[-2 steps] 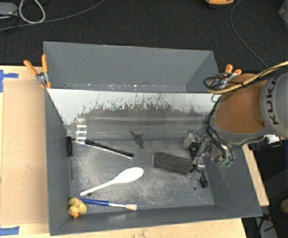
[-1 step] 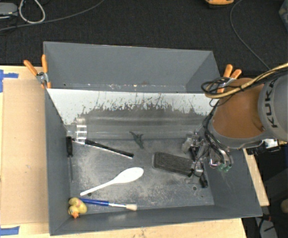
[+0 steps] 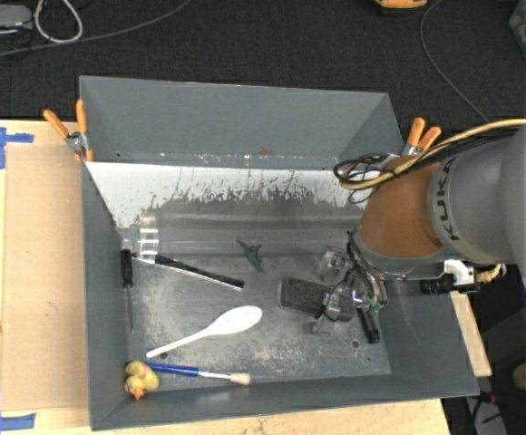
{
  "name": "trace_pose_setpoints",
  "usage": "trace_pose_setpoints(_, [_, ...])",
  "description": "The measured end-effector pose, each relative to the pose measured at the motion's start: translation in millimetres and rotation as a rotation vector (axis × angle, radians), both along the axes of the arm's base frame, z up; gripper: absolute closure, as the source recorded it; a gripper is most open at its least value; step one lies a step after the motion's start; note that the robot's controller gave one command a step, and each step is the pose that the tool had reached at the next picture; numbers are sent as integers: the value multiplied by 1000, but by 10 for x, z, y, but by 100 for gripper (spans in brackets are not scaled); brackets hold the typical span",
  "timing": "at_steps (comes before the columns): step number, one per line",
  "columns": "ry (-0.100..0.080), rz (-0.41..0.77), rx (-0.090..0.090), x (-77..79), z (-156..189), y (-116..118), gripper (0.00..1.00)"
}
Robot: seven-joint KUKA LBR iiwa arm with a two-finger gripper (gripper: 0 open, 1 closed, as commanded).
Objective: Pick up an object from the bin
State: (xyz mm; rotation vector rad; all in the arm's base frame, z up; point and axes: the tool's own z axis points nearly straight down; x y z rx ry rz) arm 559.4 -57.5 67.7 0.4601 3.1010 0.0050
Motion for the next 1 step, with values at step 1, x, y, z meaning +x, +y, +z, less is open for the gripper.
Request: trace_pose_setpoints(1, [4, -12, 0, -87, 21, 90, 100])
